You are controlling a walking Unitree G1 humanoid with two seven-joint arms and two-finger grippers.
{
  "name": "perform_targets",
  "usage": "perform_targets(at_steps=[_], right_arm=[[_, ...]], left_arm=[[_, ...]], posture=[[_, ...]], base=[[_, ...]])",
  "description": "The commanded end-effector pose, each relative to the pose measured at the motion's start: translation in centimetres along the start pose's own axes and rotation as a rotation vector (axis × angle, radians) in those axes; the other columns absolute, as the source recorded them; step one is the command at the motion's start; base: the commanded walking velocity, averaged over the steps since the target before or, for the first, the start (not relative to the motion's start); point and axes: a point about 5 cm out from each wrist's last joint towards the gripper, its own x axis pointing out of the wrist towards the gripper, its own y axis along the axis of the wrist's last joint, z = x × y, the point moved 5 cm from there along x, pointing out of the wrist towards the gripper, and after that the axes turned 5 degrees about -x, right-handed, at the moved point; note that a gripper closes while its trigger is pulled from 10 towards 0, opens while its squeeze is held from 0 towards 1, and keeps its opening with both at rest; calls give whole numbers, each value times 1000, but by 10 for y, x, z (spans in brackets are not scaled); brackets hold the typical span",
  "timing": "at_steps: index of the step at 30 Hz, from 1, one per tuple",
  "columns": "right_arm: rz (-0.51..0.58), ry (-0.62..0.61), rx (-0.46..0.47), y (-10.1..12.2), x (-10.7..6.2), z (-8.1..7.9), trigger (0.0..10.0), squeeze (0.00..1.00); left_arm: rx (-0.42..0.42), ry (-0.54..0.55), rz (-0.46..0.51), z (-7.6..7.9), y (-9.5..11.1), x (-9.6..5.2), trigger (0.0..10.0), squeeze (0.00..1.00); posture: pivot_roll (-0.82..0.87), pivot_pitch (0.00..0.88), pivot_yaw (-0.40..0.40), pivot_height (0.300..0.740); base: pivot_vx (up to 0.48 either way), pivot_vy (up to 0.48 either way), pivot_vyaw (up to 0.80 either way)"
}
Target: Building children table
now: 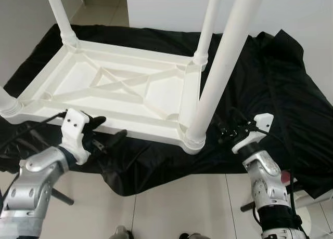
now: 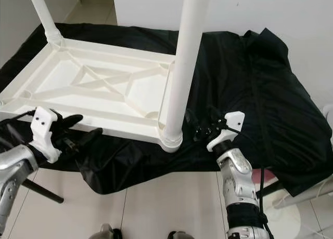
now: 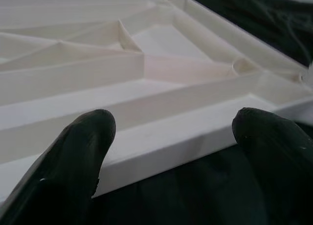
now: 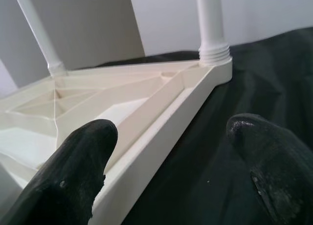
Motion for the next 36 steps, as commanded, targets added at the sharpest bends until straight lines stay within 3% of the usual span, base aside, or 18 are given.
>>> perform_targets(at_steps=[1, 7, 12, 16, 22, 27, 28, 30, 36], right_arm=[[1, -44, 4, 0, -5, 4, 10000, 0], [16, -132, 25, -1, -16, -3, 10000, 0], [8, -193, 1, -4, -25, -7, 10000, 0], [-9, -167, 51, -7, -31, -16, 10000, 0], [-31, -147, 42, -10, -40, -22, 10000, 0], [-56, -64, 9, -10, -46, -32, 10000, 0], [-60, -40, 10, -9, -48, -34, 10000, 0], [-70, -7, 11, -8, -50, -36, 10000, 0], [-116, 134, 0, -7, -57, -45, 10000, 0]], left_arm=[[-25, 22, 19, 5, 0, 1, 10000, 0], [-97, 85, 124, 21, 4, 11, 10000, 0], [-155, 79, 138, 36, 1, 21, 10000, 0], [-162, 78, 147, 45, 0, 24, 10000, 0], [-163, 72, 147, 53, -1, 28, 10000, 0], [-134, 44, 146, 63, -2, 32, 10000, 0], [-76, 23, 128, 65, -4, 32, 10000, 0], [-38, 14, 118, 65, -5, 32, 10000, 0], [-65, 2, 127, 65, -1, 33, 10000, 0]], posture=[[38, 67, -29, 740], [32, 41, -24, 740], [24, 36, -15, 740], [21, 33, -14, 740], [12, 22, -14, 740], [10, 11, -14, 740], [9, 6, -14, 740], [10, 3, -15, 740], [14, 0, -16, 740]], base=[[0, 0, 0], [0, 0, 0], [0, 0, 0], [0, 0, 0], [0, 0, 0], [0, 0, 0], [0, 0, 0], [0, 0, 0], [0, 0, 0]])
